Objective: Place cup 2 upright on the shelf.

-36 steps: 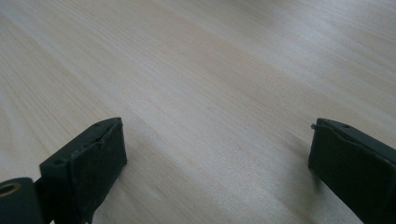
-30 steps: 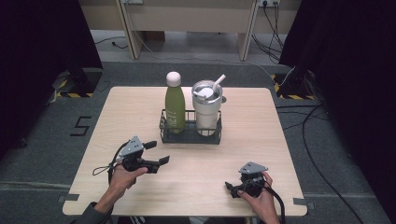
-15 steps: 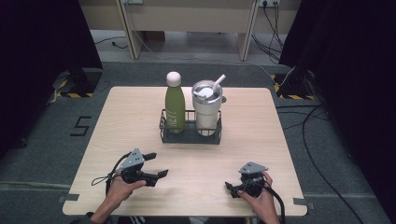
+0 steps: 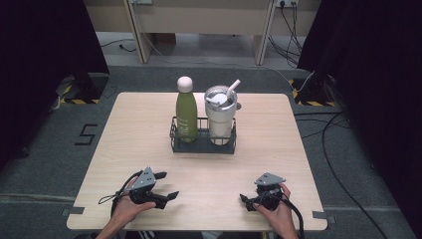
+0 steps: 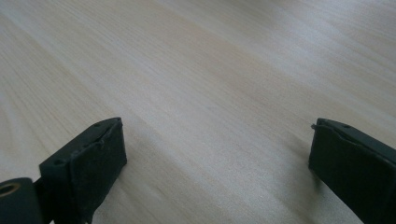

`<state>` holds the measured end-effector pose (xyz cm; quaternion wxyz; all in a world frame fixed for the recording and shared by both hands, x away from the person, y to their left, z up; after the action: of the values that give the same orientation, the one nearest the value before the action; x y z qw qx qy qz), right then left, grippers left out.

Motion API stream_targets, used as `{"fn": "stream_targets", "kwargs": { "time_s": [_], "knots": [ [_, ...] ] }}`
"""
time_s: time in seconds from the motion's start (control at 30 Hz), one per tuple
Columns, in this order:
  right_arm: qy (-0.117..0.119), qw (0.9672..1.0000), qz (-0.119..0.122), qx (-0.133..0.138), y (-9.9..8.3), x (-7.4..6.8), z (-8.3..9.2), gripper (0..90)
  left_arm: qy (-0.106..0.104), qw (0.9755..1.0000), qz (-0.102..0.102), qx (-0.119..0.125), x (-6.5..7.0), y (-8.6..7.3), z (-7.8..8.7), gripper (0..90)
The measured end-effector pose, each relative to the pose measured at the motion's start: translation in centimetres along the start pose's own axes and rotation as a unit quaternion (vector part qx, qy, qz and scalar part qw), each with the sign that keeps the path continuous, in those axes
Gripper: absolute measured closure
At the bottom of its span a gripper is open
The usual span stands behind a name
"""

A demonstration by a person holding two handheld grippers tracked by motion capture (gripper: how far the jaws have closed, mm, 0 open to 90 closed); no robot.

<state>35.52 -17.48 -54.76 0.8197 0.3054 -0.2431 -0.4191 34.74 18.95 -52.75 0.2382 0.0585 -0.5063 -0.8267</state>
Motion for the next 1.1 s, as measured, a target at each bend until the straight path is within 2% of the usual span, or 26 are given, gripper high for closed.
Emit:
{"fn": "stream_targets", "kwargs": {
  "time_s": [0.2, 0.3, 0.4, 0.5, 0.57, 0.77, 0.8, 0.87, 0.9, 1.1],
  "knots": [
    [0.001, 1.0000, 0.001, 0.000, 0.0, 0.0, 0.0, 4.4, 0.011, 0.9997, -0.008, -0.022, 0.2, -0.9, 0.3, 15.0],
    [0.001, 1.0000, 0.001, 0.000, 0.0, 0.0, 0.0, 4.4, 0.019, 0.9985, -0.021, -0.046, 0.2, -1.4, 0.4, 15.0],
    [0.002, 1.0000, 0.001, 0.000, 0.0, 0.0, 0.0, 4.4, 0.012, 0.9983, -0.011, -0.055, 0.3, -1.8, 0.4, 15.1],
    [0.002, 1.0000, 0.002, 0.000, 0.0, 0.0, 0.0, 4.4, 0.013, 0.9972, -0.015, -0.073, 0.5, -2.2, 0.4, 15.1],
    [0.002, 1.0000, 0.001, 0.000, 0.0, 0.0, 0.0, 4.4, 0.009, 0.9970, -0.012, -0.076, 0.5, -2.4, 0.4, 15.1],
    [0.002, 1.0000, 0.002, 0.000, 0.0, 0.0, 0.0, 4.4, 0.014, 0.9962, -0.008, -0.085, 0.6, -2.9, 0.6, 15.1],
    [0.002, 1.0000, 0.002, 0.000, 0.0, -0.1, 0.0, 4.4, 0.017, 0.9954, -0.008, -0.093, 0.7, -3.0, 0.7, 15.1],
    [0.002, 1.0000, 0.003, 0.000, 0.0, 0.0, 0.0, 4.4, 0.023, 0.9952, -0.002, -0.095, 0.7, -3.1, 0.7, 14.7],
    [0.003, 1.0000, 0.003, 0.000, 0.0, -0.1, 0.0, 4.4, 0.025, 0.9951, 0.013, -0.095, 0.7, -3.2, 0.7, 14.6],
    [0.002, 1.0000, 0.003, 0.000, 0.0, -0.1, 0.0, 4.4, 0.023, 0.9951, 0.017, -0.094, 0.7, -3.2, 0.8, 13.8]
  ]
}}
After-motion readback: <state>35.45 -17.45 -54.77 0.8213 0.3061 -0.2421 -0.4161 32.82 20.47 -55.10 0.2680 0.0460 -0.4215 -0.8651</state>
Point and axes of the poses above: each handheld gripper's, and its own axes: z roughly backward along the jaws, y roughly out of its top, x roughly to its right, the point moved 4 cm from there along -z, roughly forward along the jaws, and after that the axes turned 11 degrees about -y, right-handed, at the moved point
